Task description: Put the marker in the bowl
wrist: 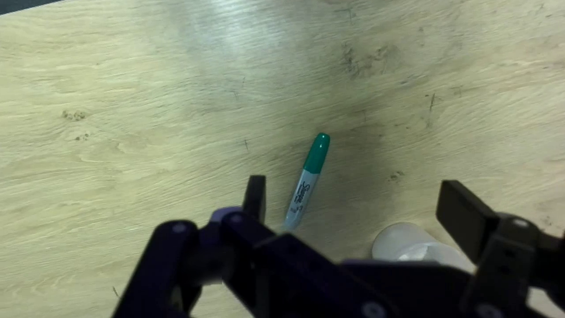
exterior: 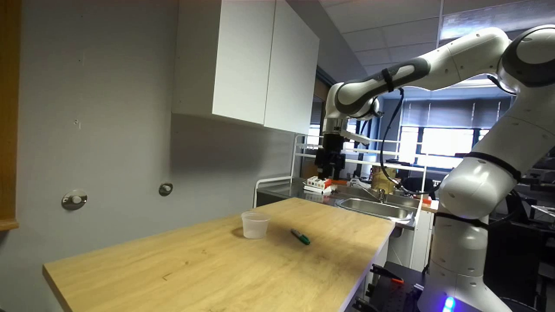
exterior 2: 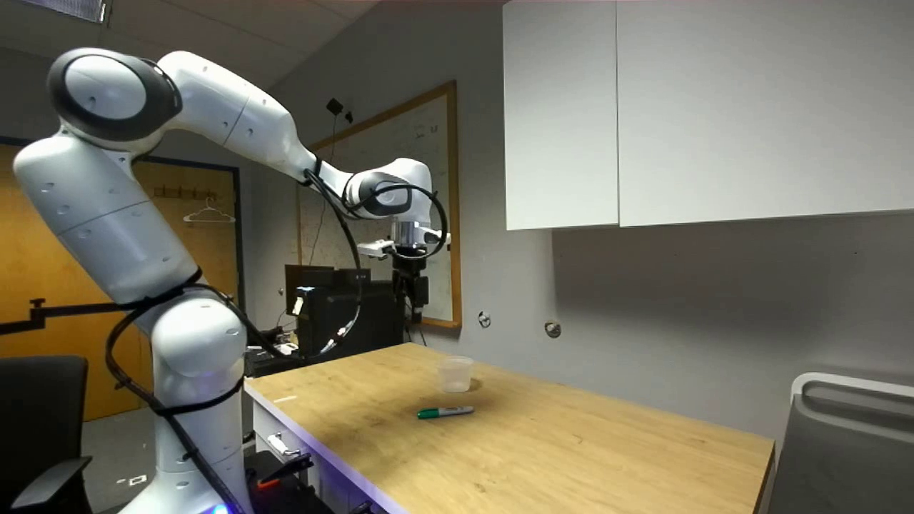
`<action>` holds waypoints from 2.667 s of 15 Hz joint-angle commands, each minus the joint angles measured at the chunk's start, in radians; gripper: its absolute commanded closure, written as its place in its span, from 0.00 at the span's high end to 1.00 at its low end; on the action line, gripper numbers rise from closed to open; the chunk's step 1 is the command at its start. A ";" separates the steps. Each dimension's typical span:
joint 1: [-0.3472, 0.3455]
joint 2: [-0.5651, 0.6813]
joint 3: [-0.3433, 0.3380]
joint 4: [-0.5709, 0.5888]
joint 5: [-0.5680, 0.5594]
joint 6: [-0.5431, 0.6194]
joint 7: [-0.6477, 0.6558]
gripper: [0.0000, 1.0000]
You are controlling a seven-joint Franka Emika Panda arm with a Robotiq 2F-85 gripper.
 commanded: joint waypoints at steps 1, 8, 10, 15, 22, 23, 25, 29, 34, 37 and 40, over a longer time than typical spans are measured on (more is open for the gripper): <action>-0.017 0.103 0.019 0.066 0.010 0.032 0.070 1.00; 0.000 0.283 -0.002 0.161 0.042 0.091 0.038 1.00; 0.004 0.337 -0.006 0.195 0.062 0.093 0.017 1.00; -0.001 0.474 -0.012 0.271 0.107 0.085 -0.021 1.00; -0.017 0.629 -0.024 0.325 0.116 0.091 -0.038 1.00; -0.021 0.649 -0.026 0.329 0.120 0.096 -0.038 1.00; -0.029 0.686 -0.029 0.338 0.133 0.105 -0.037 1.00; -0.048 0.751 -0.026 0.351 0.194 0.126 -0.055 1.00; -0.053 0.808 -0.020 0.372 0.228 0.146 -0.079 1.00; -0.053 0.843 -0.021 0.389 0.218 0.154 -0.075 1.00; -0.054 0.877 -0.021 0.405 0.212 0.155 -0.074 1.00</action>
